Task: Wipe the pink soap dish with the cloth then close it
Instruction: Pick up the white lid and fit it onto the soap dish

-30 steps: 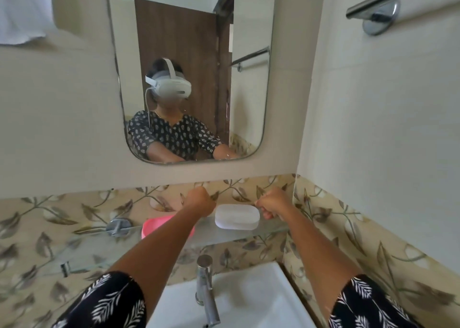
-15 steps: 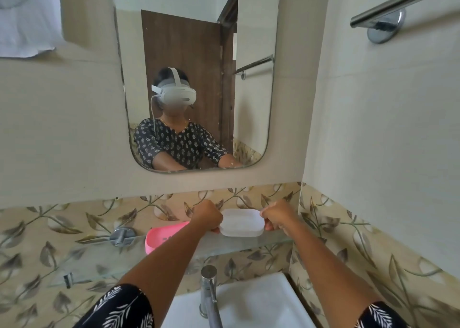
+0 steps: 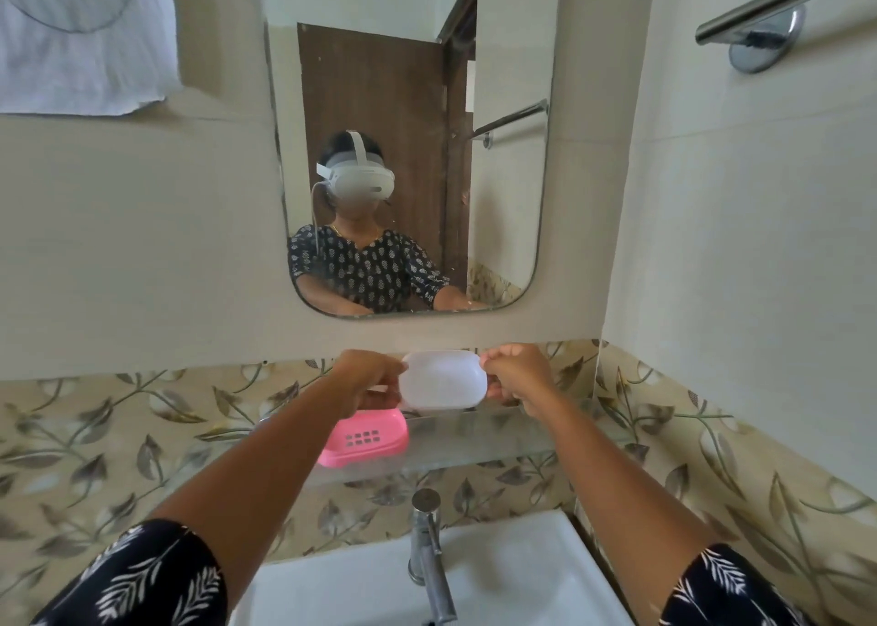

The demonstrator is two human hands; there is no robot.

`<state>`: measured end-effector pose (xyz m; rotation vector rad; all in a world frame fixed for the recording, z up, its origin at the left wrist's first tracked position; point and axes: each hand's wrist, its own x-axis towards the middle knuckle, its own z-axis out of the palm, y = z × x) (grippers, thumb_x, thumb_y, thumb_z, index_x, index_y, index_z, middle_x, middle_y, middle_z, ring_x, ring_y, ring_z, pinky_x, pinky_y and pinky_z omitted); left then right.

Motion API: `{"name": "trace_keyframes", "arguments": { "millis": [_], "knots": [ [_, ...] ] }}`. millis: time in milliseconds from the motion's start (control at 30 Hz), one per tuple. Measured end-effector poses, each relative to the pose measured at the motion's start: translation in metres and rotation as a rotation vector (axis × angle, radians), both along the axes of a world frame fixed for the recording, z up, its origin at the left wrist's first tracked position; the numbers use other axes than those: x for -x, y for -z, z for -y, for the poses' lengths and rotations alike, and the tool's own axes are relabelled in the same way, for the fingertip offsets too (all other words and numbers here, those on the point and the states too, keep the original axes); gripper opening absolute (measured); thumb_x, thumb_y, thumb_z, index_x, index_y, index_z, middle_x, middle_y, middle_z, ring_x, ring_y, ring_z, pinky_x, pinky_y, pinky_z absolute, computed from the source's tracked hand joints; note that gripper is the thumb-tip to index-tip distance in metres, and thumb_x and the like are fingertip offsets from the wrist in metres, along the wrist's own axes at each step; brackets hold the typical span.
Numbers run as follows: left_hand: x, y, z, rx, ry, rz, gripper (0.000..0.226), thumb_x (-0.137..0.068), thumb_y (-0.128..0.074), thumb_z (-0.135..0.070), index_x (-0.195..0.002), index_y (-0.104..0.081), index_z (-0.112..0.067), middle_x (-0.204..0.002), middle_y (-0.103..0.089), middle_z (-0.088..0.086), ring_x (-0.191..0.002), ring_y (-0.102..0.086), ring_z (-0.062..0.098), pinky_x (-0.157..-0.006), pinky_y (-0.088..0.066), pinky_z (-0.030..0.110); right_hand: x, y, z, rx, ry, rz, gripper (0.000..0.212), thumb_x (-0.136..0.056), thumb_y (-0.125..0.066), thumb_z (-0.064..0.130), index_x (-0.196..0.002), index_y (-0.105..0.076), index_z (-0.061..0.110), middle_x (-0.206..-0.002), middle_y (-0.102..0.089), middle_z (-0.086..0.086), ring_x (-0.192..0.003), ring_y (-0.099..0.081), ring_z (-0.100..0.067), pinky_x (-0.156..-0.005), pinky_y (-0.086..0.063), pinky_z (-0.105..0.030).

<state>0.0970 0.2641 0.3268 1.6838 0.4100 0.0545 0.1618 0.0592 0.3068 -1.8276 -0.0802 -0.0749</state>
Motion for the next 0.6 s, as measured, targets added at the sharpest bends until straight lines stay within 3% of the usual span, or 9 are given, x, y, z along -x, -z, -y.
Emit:
{"name": "trace_keyframes", "arguments": {
  "millis": [133, 267, 433, 600],
  "knots": [
    [0.016, -0.008, -0.03, 0.073, -0.037, -0.025, 0.024, -0.085, -0.068, -0.017, -0.101, -0.061, -0.001, -0.104, -0.068, 0.019, -0.087, -0.07, 0.038, -0.072, -0.06, 0.044, 0.007, -0.005, -0.027, -0.075, -0.074, 0.055, 0.005, -0.082, -0.068, 0.01, -0.086, -0.07, 0.012, -0.09, -0.073, -0.007, -0.072, -0.072, -0.021, -0.062, -0.061, -0.034],
    [0.027, -0.009, -0.054, 0.151, -0.112, 0.017, 0.024, -0.085, -0.069, -0.02, -0.101, -0.06, -0.004, -0.1, -0.069, 0.014, -0.074, -0.073, 0.036, -0.06, -0.061, 0.041, 0.015, -0.009, -0.056, -0.124, -0.134, 0.104, 0.007, -0.082, -0.068, 0.012, -0.088, -0.072, 0.014, -0.088, -0.074, -0.008, -0.074, -0.072, -0.024, -0.064, -0.061, -0.034],
    [0.039, -0.002, -0.079, 0.28, -0.163, 0.077, 0.028, -0.079, -0.074, -0.022, -0.098, -0.063, -0.005, -0.098, -0.067, 0.012, -0.082, -0.069, 0.034, -0.084, -0.056, 0.048, 0.023, -0.007, -0.08, -0.196, -0.181, 0.163, 0.008, -0.081, -0.071, 0.013, -0.089, -0.074, 0.015, -0.087, -0.074, -0.004, -0.076, -0.072, -0.016, -0.063, -0.06, -0.029],
    [0.047, 0.003, -0.086, 0.342, -0.146, 0.145, 0.026, -0.078, -0.074, -0.013, -0.098, -0.063, -0.001, -0.095, -0.064, 0.014, -0.083, -0.064, 0.025, -0.086, -0.055, 0.04, 0.027, -0.005, -0.09, -0.296, -0.199, 0.16, 0.012, -0.08, -0.075, 0.026, -0.083, -0.071, 0.014, -0.084, -0.074, -0.006, -0.081, -0.072, -0.019, -0.069, -0.061, -0.035]
  ]
}}
